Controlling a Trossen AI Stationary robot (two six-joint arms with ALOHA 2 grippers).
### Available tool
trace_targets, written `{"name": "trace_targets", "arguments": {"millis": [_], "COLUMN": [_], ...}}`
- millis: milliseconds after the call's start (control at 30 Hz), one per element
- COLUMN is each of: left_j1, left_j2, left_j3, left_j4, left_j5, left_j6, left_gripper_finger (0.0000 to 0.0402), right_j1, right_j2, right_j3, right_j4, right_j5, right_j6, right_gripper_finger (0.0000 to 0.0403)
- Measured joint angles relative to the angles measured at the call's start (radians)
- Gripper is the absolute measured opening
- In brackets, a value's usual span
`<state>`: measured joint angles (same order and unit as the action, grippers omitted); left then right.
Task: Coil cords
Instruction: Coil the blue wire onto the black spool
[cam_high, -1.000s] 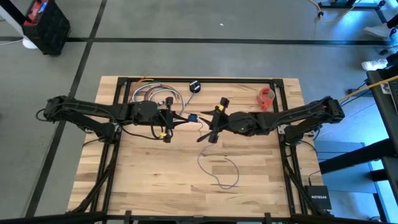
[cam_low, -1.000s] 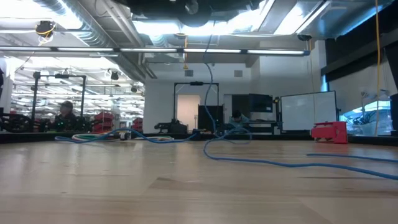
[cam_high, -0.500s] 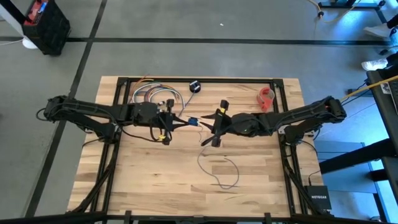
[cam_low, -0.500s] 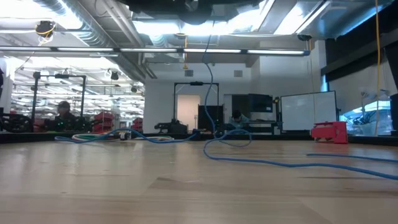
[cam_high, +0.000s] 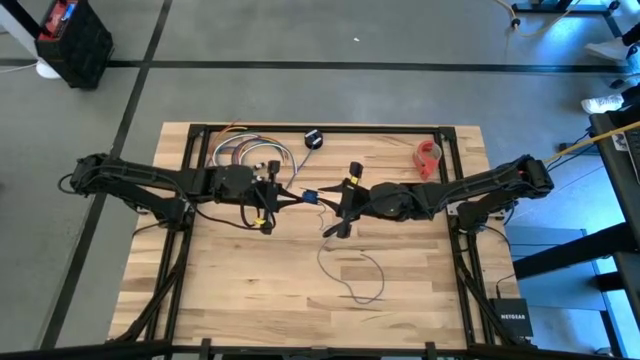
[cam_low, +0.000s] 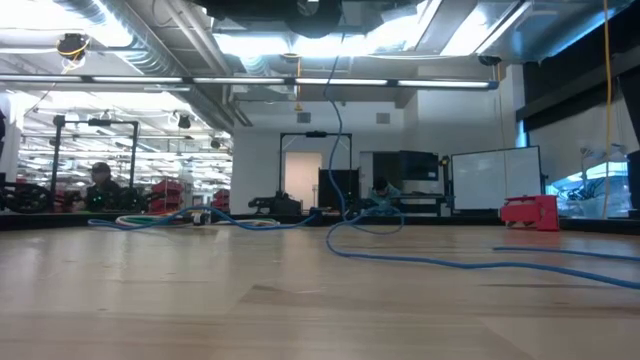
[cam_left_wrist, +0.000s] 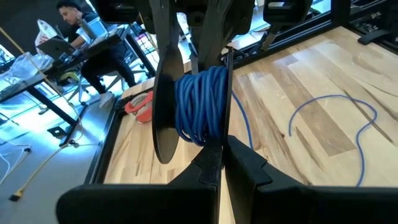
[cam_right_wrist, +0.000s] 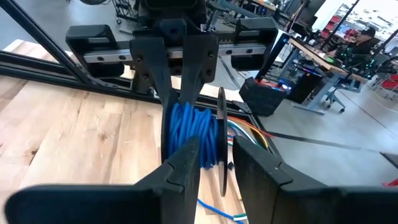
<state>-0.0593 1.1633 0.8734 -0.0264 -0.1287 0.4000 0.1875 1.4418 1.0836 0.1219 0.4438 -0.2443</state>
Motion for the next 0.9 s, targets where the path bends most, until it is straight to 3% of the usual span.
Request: {"name": "trace_targets", "arguments": {"millis": [267,533,900], "left_j1": [0.0,0.0,0.0], "left_j2": [0.0,0.0,0.0], "left_j3": [0.0,0.0,0.0], "left_j4": [0.001,0.005,0.011], "left_j5": [-0.001,0.001,0.0], "left_j6": [0.0,0.0,-0.038], "left_gripper_finger": [0.0005,0.0005,0.0008], "right_j1": [-0.013,-0.013,-0.012], "right_j2": [0.0,0.0,0.0], "right_j3": [0.0,0.0,0.0], "right_j4": [-0.01,-0.018,-0.014], "right_j5": [-0.009,-0.008,-0.005], "right_j6": [0.013,0.006,0.0], "right_gripper_finger": [0.0093,0.0011,0.0008]}}
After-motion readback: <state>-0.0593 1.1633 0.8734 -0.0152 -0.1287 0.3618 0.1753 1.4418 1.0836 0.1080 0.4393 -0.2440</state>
